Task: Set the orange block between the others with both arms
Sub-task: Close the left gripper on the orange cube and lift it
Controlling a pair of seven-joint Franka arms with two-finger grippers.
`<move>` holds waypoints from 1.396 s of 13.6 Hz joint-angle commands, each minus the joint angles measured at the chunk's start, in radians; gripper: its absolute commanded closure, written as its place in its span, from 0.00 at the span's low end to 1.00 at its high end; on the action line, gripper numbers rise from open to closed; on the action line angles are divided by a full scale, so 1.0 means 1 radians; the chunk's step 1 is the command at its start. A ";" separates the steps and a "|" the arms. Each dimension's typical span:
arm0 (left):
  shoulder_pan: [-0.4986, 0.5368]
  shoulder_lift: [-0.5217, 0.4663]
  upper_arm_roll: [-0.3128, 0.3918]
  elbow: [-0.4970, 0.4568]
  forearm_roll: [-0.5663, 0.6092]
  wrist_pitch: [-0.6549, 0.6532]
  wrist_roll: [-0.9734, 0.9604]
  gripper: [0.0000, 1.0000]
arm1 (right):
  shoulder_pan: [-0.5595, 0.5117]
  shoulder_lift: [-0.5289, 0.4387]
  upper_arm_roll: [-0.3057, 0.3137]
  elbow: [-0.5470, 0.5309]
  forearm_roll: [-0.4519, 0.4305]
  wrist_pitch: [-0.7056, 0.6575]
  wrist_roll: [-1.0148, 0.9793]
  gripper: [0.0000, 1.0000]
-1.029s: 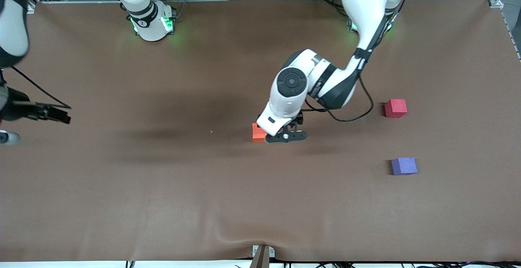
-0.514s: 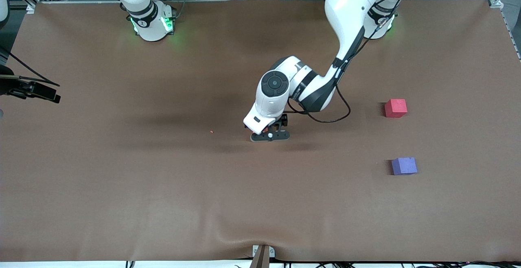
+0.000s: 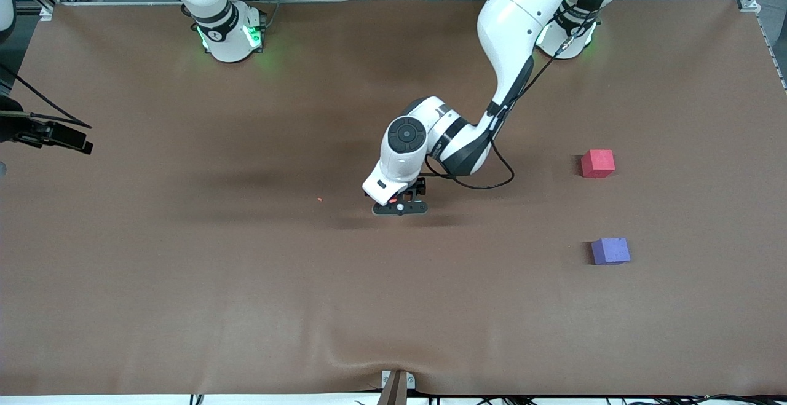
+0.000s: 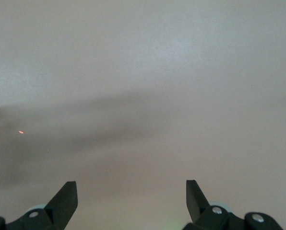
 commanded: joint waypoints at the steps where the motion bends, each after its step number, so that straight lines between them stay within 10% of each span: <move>1: -0.010 0.020 0.011 0.024 0.022 0.002 -0.020 0.00 | -0.020 -0.050 0.020 -0.054 0.032 0.014 -0.005 0.00; 4: -0.007 0.035 0.012 0.024 0.022 0.019 -0.020 0.21 | -0.014 -0.064 0.028 -0.048 0.032 -0.017 0.003 0.00; 7: 0.002 0.031 0.011 0.023 0.019 0.019 -0.025 0.98 | -0.014 -0.065 0.029 0.000 0.042 -0.028 0.009 0.00; 19: 0.180 -0.267 0.062 0.020 0.014 -0.148 0.066 1.00 | -0.012 -0.120 0.031 0.011 0.030 -0.057 -0.006 0.00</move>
